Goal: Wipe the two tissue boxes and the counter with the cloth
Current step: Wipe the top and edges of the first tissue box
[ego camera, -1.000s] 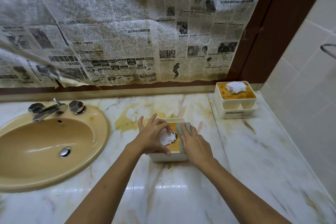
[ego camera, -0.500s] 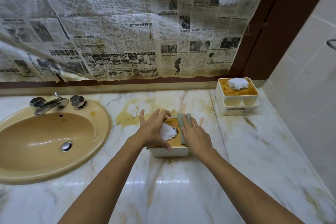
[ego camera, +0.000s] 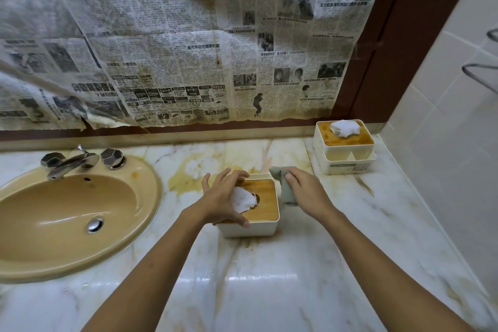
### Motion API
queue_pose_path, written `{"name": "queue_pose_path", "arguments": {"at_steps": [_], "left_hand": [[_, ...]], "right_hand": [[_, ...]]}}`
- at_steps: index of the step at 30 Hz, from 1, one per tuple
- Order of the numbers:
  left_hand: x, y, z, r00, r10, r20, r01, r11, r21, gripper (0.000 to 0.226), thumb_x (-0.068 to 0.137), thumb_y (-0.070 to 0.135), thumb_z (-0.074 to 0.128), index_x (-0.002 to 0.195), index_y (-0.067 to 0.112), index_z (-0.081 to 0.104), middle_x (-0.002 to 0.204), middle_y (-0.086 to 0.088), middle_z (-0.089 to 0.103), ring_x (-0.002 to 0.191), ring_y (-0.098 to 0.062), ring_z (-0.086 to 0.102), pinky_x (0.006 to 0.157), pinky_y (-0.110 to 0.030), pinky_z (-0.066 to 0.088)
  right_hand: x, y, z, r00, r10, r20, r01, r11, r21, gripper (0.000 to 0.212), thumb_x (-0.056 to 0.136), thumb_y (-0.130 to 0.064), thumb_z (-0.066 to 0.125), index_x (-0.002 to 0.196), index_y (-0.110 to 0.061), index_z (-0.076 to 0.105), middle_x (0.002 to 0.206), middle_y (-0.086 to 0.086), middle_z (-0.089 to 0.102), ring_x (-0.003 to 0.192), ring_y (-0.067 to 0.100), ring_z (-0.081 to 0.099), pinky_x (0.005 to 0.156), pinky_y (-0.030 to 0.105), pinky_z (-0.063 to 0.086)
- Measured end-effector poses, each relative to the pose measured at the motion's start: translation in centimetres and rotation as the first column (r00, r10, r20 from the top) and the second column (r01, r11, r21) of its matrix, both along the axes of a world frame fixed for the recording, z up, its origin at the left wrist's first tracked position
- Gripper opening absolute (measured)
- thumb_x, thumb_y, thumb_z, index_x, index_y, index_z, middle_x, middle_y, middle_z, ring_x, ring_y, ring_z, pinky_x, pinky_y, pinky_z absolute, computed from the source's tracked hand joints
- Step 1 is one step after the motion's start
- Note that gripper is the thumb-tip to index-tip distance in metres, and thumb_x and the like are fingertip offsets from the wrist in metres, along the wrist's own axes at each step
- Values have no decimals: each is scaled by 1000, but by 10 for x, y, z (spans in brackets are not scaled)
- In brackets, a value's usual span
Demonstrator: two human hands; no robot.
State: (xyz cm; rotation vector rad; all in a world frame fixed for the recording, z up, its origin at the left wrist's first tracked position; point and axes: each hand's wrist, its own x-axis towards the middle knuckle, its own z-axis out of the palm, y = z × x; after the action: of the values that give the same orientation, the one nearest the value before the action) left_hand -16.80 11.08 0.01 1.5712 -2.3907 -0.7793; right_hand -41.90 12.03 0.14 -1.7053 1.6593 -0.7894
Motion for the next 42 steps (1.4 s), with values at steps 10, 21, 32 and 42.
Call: {"name": "queue_pose_path", "arguments": {"at_steps": [10, 21, 32, 42], "left_hand": [[12, -4, 6, 982, -104, 157, 120, 988, -95, 133, 41, 75, 82, 150, 52, 9, 158, 16, 27, 153, -18, -8, 117, -53, -13], [23, -21, 8, 932, 300, 204, -264, 947, -184, 86, 80, 42, 73, 152, 37, 26, 145, 2, 47, 143, -24, 27, 114, -48, 9], [-18, -17, -6, 709, 691, -141, -672, 722, 162, 80, 81, 72, 59, 141, 22, 37, 120, -2, 65, 125, -30, 52, 103, -49, 22], [-47, -8, -14, 798, 580, -160, -602, 760, -245, 44, 81, 62, 65, 114, 35, 55, 128, -1, 34, 125, -28, 29, 102, -42, 23]], "right_hand": [[28, -14, -13, 998, 50, 22, -53, 988, 142, 29, 106, -26, 39, 118, -19, 64, 107, 2, 63, 93, 18, 57, 66, 22, 42], [14, 27, -27, 994, -103, 24, 92, 953, 287, 35, 104, -25, 37, 90, -5, 63, 89, 11, 63, 80, 24, 57, 59, 31, 37], [35, 9, -20, 955, -276, 107, 273, 961, 46, 28, 107, -29, 37, 104, -18, 62, 93, 1, 63, 82, 15, 57, 55, 24, 39], [45, 3, -23, 960, -281, 2, 281, 960, 4, 33, 107, -35, 34, 121, -23, 62, 105, 1, 67, 96, 22, 60, 79, 42, 57]]}}
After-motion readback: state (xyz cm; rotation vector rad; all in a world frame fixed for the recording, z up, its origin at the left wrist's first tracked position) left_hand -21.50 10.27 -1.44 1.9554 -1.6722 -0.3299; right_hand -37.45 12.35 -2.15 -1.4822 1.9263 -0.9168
